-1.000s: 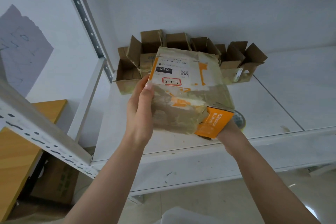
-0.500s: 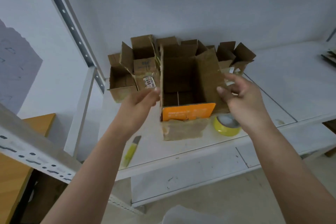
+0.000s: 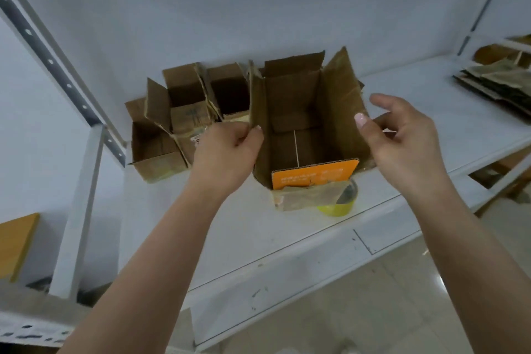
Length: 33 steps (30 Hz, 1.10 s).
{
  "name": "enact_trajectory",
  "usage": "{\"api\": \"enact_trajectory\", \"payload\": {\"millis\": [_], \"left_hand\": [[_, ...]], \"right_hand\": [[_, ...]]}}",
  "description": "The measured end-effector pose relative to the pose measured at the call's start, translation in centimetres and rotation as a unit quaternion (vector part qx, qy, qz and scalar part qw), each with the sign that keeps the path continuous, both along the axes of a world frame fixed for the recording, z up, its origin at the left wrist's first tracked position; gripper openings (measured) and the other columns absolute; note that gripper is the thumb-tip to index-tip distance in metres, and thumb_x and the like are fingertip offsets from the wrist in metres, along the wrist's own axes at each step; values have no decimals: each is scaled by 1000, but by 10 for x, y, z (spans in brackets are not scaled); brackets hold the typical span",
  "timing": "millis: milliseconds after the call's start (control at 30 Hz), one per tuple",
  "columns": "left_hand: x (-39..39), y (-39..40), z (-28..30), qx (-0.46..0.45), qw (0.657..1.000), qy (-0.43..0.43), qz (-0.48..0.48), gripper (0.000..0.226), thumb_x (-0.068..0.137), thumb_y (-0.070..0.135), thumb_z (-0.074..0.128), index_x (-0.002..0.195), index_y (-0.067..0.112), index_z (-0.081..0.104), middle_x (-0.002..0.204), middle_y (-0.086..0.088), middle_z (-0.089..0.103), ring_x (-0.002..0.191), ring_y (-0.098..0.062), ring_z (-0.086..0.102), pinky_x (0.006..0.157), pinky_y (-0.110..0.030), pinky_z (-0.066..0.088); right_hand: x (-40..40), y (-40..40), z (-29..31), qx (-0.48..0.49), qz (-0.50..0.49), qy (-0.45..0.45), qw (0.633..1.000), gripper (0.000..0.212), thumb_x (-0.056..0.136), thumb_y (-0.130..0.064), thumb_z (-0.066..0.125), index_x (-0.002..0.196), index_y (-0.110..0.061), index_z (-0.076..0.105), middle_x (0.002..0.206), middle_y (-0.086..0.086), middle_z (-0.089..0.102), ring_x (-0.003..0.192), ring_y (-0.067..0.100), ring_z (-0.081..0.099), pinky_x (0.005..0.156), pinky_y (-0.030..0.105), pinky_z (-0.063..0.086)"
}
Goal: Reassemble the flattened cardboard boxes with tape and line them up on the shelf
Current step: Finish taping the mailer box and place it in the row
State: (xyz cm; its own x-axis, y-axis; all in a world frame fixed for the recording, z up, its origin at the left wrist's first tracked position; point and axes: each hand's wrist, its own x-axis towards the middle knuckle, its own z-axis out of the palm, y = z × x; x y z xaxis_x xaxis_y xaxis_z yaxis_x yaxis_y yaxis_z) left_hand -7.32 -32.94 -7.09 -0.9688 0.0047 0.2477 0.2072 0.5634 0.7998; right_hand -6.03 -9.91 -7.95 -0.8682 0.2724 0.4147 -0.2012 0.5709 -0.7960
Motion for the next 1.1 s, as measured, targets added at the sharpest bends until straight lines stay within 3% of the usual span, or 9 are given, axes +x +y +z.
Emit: {"api": "enact_trajectory", "payload": {"millis": [133, 267, 367, 500, 600, 700, 800, 900, 1100], "left_hand": [[-19, 45, 9, 17, 999, 20, -19, 44, 99, 23, 48, 60, 3, 48, 56, -8, 44, 55, -19, 42, 58, -31, 30], [-45, 106, 8, 35, 999, 20, -36, 42, 100, 23, 47, 64, 3, 50, 57, -7, 44, 56, -20, 43, 58, -36, 33], [-66, 162, 2, 36, 999, 23, -32, 43, 101, 26, 45, 67, 1, 54, 60, -10, 50, 59, -25, 49, 58, -43, 40], [-93, 246, -12, 17, 999, -6, -27, 43, 102, 25, 42, 62, 13, 50, 58, -3, 49, 56, -18, 49, 56, -31, 37], [-111, 300, -28, -14, 999, -28, -17, 43, 103, 25, 41, 61, 16, 46, 60, -2, 48, 57, -16, 48, 55, -28, 33], [-129, 337, -46, -57, 997, -54, 5, 40, 103, 27, 39, 66, 16, 48, 65, -3, 51, 64, -20, 54, 55, -30, 37], [-146, 360, -59, -120, 990, -77, 17, 37, 103, 30, 37, 72, 15, 51, 70, -4, 53, 70, -22, 57, 58, -31, 40], [-167, 369, -65, -183, 979, -86, 29, 40, 103, 33, 35, 68, 18, 47, 68, -1, 51, 68, -18, 54, 57, -29, 38], [-211, 361, -64, -222, 968, -103, 52, 51, 105, 44, 28, 69, 15, 51, 69, -3, 55, 71, -21, 60, 66, -32, 51]], "right_hand": [[-12, 45, 5, 7, -27, -3, 1000, 40, 92, -37, 63, 127, -19, 60, 81, -7, 61, 77, 6, 60, 70, 22, 47], [-34, 105, 8, 17, -12, -28, 999, 32, 90, -40, 65, 115, -20, 66, 91, 1, 68, 87, 21, 66, 80, 36, 54], [-55, 160, 4, 46, -6, -52, 998, 32, 89, -45, 64, 109, -21, 67, 92, -2, 69, 88, 20, 66, 77, 36, 54], [-82, 244, 0, 60, -2, -108, 992, 35, 87, -51, 63, 103, -20, 68, 89, 3, 69, 84, 26, 67, 80, 50, 56], [-107, 294, -1, 96, 34, -210, 972, 27, 89, -48, 62, 92, -21, 64, 72, 1, 71, 62, 21, 71, 62, 39, 56], [-130, 322, -10, 119, 85, -294, 945, 11, 93, -35, 61, 94, -25, 58, 71, 0, 73, 52, 16, 70, 48, 27, 48], [-153, 338, -28, 131, 108, -308, 936, 6, 94, -22, 58, 98, -25, 55, 70, 3, 73, 52, 17, 70, 45, 26, 49], [-180, 342, -42, 117, 113, -317, 934, 9, 93, -20, 60, 98, -24, 54, 70, 6, 71, 51, 18, 70, 45, 25, 50], [-237, 332, -52, 95, 85, -302, 945, 16, 85, -7, 55, 80, -23, 55, 49, 6, 66, 47, 19, 68, 46, 25, 52]]}}
